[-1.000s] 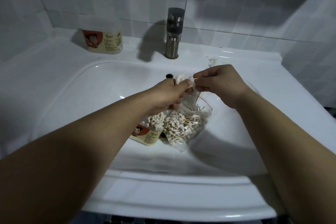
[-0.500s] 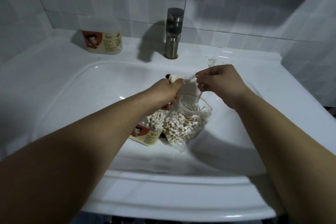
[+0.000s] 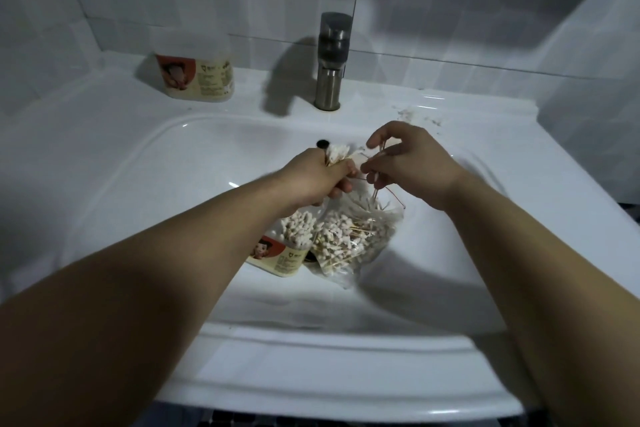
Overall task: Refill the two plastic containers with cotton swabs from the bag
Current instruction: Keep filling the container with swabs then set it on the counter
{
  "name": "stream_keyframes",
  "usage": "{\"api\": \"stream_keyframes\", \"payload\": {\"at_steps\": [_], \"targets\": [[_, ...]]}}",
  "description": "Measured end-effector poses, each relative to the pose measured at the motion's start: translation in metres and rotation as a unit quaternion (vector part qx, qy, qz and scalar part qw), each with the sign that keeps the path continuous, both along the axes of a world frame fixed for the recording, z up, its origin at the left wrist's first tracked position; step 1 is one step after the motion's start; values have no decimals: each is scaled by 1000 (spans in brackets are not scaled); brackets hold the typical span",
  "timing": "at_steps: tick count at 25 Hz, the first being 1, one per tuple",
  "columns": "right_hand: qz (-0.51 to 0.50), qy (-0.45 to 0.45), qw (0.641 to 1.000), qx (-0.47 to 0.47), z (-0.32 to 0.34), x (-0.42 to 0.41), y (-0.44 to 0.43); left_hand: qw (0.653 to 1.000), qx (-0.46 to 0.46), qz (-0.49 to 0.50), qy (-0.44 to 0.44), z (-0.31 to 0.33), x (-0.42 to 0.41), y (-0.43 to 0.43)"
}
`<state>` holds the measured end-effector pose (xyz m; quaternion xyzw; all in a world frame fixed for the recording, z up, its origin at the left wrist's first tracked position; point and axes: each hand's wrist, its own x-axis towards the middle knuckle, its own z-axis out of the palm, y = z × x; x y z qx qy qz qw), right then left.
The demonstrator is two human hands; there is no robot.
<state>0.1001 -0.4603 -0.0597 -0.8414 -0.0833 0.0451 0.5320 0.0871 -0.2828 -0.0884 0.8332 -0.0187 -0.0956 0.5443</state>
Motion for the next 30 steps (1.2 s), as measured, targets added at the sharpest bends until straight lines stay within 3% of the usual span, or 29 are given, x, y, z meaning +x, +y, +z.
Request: {"api": "stream_keyframes", "payload": {"at_steps": [4,11,19,25,30], "targets": [[-23,14,999,43,-1,4,-3,1000,-17,0,25,2,-2,0],[15,-11,1000,-14,-5,1,3,999,6,-34,27,0,-3,-5],[-31,10,997,63,-3,4,4,998,-58,31,10,2,-3,-5],[-13,99,963,252,-6,7,3,979,-195,33,57,3,-6,-9],[-13,126,945,302,-5,5,5,979,-190,19,76,8,-10,-12]]}}
